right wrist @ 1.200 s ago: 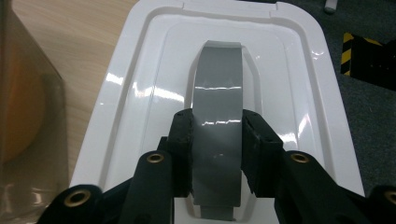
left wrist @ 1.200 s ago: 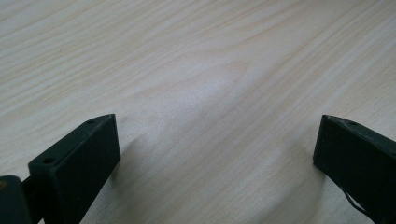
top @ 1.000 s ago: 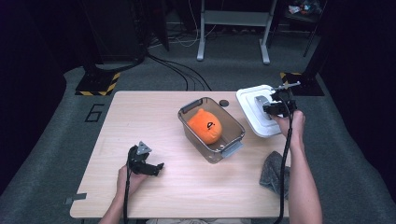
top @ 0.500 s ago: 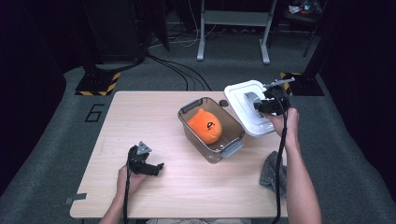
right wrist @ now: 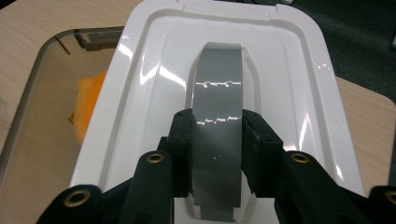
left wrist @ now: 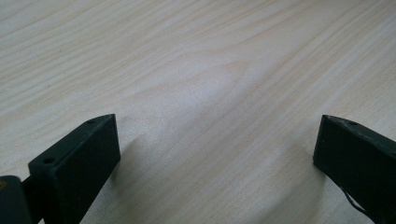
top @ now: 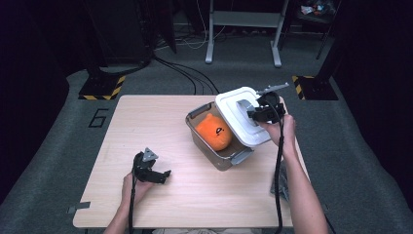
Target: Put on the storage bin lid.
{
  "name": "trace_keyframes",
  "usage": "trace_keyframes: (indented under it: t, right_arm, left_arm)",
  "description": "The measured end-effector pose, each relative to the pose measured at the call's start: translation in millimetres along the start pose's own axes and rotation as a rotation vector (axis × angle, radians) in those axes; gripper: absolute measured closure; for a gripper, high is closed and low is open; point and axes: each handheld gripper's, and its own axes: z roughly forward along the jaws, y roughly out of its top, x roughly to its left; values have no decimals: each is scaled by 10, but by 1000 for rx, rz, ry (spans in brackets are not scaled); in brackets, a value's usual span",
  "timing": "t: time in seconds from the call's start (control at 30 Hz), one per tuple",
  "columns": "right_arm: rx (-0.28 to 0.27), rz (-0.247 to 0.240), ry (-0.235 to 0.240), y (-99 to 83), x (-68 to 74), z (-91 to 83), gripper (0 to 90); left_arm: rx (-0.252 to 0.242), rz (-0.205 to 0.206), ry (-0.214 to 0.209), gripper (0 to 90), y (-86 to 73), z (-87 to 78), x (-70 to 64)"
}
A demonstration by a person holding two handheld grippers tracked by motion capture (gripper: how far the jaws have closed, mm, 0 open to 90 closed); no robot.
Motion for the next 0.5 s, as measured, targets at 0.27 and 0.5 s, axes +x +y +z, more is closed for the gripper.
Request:
trace_keyframes:
  t: [0.27, 0.5]
  right_arm:
    - [8, -5, 45, 7, 212, 91, 667]
    - [13, -38, 77, -6, 360, 195, 667]
  left_arm:
    - [0, 0, 0, 2, 0, -1, -1]
    - [0, 1, 0, 2, 0, -1, -1]
